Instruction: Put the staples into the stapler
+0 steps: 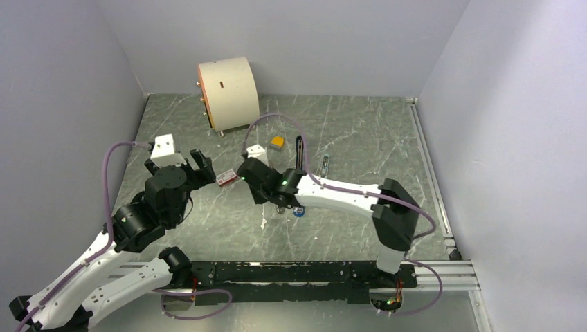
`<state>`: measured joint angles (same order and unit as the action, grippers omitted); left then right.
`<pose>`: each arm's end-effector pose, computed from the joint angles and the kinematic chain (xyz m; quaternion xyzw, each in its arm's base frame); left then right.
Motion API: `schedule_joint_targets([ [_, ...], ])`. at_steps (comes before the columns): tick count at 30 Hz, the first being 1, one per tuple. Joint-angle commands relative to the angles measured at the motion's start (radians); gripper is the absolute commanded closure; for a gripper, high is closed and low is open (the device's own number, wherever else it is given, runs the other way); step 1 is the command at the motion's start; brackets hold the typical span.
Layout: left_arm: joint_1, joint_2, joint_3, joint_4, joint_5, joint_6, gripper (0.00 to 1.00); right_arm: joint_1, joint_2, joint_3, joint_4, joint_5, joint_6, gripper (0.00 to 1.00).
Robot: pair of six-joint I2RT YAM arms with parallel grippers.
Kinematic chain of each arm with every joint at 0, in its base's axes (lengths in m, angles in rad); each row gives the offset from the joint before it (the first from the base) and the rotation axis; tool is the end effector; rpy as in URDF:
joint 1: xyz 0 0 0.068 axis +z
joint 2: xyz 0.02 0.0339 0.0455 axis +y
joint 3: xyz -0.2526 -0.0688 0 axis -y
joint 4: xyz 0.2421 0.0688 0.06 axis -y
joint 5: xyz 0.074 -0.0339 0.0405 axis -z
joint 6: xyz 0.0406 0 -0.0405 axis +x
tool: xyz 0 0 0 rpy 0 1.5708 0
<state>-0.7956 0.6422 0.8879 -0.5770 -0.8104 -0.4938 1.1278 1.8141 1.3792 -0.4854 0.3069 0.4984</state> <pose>0.1151 -0.0754 0.3487 -0.1139 0.7740 -0.0643 0.6195 0.1799 0.3507 0.2214 -0.2434 0.9056 0.1299 0.3222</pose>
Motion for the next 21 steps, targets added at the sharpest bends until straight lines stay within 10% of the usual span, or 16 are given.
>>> schedule_joint_targets([
  [1, 0.005, -0.020, -0.012, -0.007, -0.041, -0.016, 0.14, -0.032, -0.107, -0.079, 0.081, 0.140, 0.039, 0.77],
  [21, 0.006, -0.016, -0.023, 0.009, -0.053, -0.018, 0.14, -0.283, -0.266, -0.368, 0.174, 0.223, 0.163, 0.76],
])
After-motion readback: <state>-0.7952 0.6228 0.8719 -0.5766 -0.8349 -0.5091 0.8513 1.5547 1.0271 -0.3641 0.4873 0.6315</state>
